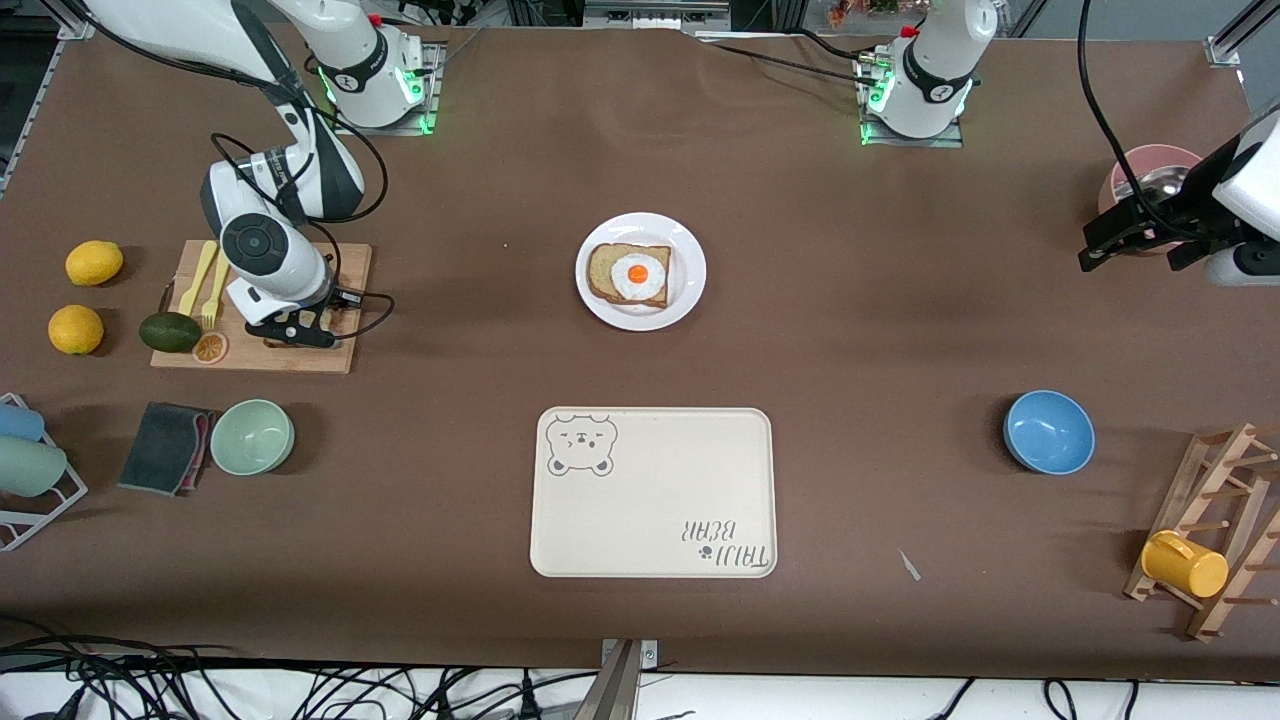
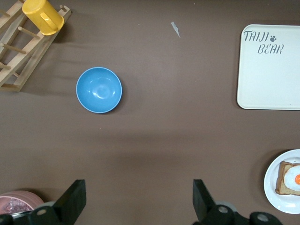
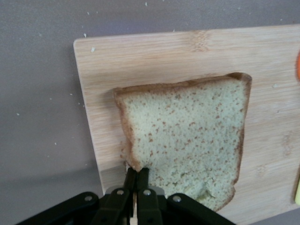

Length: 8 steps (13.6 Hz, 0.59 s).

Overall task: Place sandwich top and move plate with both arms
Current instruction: 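Grasp the bread slice edge with the right gripper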

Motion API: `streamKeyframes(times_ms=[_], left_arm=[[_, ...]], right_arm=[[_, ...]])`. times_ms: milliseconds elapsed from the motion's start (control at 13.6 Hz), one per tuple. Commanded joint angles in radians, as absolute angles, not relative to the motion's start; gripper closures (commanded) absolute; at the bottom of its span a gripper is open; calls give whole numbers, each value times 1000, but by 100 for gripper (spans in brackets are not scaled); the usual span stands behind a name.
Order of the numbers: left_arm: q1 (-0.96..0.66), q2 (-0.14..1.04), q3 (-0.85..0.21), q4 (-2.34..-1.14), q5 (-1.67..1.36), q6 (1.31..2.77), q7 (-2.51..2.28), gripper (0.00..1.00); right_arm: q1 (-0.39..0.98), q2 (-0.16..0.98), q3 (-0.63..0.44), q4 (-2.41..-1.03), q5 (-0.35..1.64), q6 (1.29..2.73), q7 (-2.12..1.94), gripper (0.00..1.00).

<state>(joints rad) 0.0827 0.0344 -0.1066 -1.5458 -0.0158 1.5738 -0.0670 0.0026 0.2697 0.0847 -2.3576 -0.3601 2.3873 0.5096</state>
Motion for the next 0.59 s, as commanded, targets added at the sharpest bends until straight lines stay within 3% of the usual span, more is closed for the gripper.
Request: streamKeyframes(times_ms=[0,517], left_arm=[[92,37,-109,-1532,-38,1569,-51,0],[87,35,-109,-1532,-38,1562,-52,0]], right_arm=[[2,295,86,-2339,-388,2391,531,100],[5,239,89,-2310,-419,2324,473,100]])
